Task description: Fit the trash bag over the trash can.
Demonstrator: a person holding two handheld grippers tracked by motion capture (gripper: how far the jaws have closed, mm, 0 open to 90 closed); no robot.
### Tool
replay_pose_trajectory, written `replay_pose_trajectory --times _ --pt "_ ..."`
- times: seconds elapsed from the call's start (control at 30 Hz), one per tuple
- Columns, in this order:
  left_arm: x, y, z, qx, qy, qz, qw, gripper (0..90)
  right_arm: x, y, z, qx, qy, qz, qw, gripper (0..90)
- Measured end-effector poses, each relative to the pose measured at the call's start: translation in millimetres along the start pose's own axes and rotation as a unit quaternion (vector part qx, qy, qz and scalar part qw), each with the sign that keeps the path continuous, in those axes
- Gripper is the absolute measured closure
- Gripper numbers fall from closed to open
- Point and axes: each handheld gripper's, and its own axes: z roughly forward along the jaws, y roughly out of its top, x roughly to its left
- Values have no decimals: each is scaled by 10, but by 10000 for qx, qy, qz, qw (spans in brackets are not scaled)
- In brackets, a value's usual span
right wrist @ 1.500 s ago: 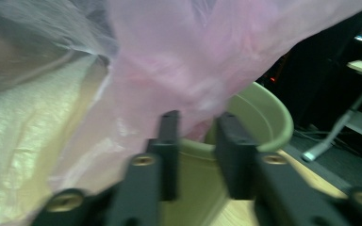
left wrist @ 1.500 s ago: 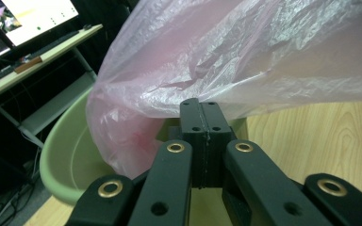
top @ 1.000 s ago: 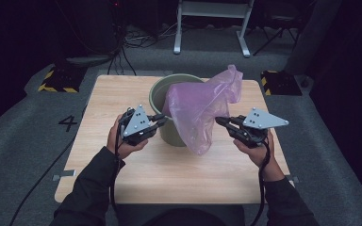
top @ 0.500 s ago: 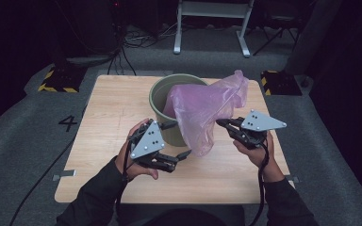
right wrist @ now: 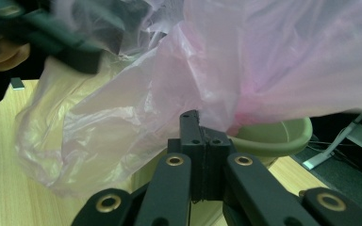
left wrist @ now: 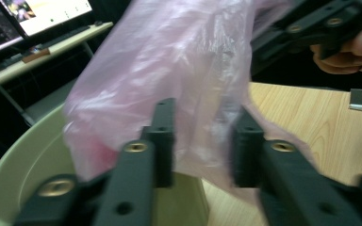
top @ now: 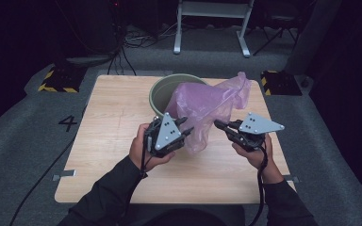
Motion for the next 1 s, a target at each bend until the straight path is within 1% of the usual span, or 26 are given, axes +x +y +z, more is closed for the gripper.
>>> replay_pose_trajectory --times 0.03,0.07,0.1,0.13,0.17,0.23,0.27,0.3,0.37,0.43,0.47,0.5,0.53,0.6,0.63,0.67,0.77,0.8,0.87,0.9,0.97,1.0 --pt "49 -20 -6 15 90 -10 10000 755 -1 -7 -3 5 3 11 10000 900" --pt "78 -32 -9 12 101 -41 9999 812 -2 -18 -7 13 4 28 10000 900" --pt "124 -50 -11 37 -58 -106 9999 845 -4 -26 -8 13 9 26 10000 900" --pt "143 -61 -11 45 -125 -116 9998 865 -5 -38 -10 22 10 45 10000 900" --pt "144 -74 -18 47 -84 -88 9999 881 -7 -45 -7 27 21 62 10000 900" --pt "120 -81 -30 74 -33 124 9999 896 -8 -55 3 41 0 62 10000 900" --pt "120 -81 -30 74 -33 124 9999 897 -9 -59 5 42 7 71 10000 900" --pt "110 -91 -48 33 65 184 9998 897 -12 -65 7 42 17 92 9999 900" --pt "135 -103 -54 27 42 102 9999 897 -14 -88 8 64 3 114 9999 895" --pt "152 -117 -53 11 17 39 10000 897 -1 -114 -12 33 -35 120 9999 698" --pt "153 -122 -48 8 11 58 10000 897 8 -120 -24 19 -18 133 9999 613" --pt "153 -122 -48 8 11 58 10000 897 22 -124 -45 20 -7 158 9999 510" --pt "144 -122 -40 30 -11 87 10000 897 53 -121 -80 -3 38 137 9999 422" --pt "125 -117 -34 2 7 76 10000 897 120 -106 -145 -70 26 96 9999 347" --pt "122 -111 -33 6 -21 87 10000 897 158 -86 -188 -140 72 59 9999 314" --pt "114 -108 -29 21 -30 111 9999 897 187 -70 -220 -190 132 70 9997 305" --pt "96 -106 -18 8 -53 126 9999 897 239 -28 -269 -301 81 127 9994 258" --pt "89 -108 -11 -5 -41 131 9999 897 251 -10 -274 -332 120 134 9993 246" --pt "80 -109 -3 24 -57 138 9999 897 277 18 -271 -355 120 198 9991 230" --pt "76 -109 0 32 -53 159 9999 897 297 39 -268 -416 167 267 9986 226" --pt "62 -112 10 42 -46 188 9998 897 325 74 -254 -473 195 351 9981 226" --pt "60 -113 18 56 -53 206 9998 897 336 95 -241 -512 227 407 9976 242"
